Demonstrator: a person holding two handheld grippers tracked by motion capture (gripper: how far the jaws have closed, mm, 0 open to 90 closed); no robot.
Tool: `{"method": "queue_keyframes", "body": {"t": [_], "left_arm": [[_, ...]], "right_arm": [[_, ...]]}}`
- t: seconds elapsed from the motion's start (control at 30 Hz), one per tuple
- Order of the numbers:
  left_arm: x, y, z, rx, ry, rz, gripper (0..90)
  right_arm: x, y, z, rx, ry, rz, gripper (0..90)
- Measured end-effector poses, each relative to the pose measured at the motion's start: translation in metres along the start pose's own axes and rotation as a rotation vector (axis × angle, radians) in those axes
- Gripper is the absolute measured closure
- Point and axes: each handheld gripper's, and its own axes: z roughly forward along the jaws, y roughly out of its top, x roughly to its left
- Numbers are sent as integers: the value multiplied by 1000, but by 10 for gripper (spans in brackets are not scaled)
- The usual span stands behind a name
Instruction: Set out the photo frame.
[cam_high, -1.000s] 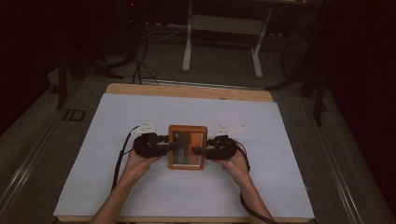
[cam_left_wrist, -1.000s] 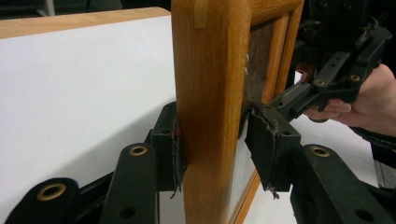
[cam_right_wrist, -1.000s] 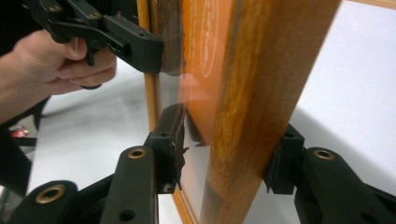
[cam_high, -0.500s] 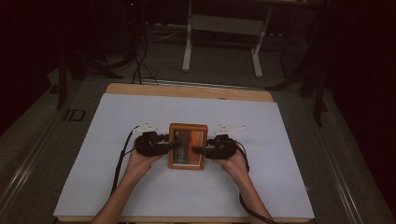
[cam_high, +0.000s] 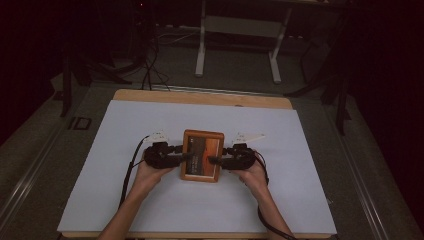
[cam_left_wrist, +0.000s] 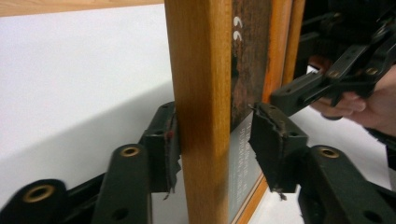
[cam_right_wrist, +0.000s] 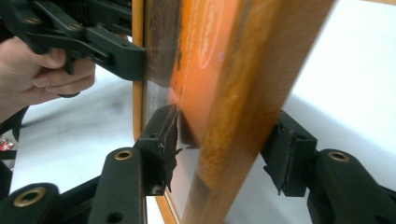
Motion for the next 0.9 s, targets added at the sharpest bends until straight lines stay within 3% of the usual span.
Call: {"method": "queue_keyframes", "body": {"t": [0.33,0.57,0.9], "left_arm": [[1,-3,-6,12,-23,-5,649],[1,-3,-6,13,-11,-1,634],[1,-5,-4,20,2,-3,568]], "right_arm": [[-2,2,-11,-31,-14,2,489],[2,1,-10,-15,15,-21,533],[1,0,-13,-20,21,-21,491]]}}
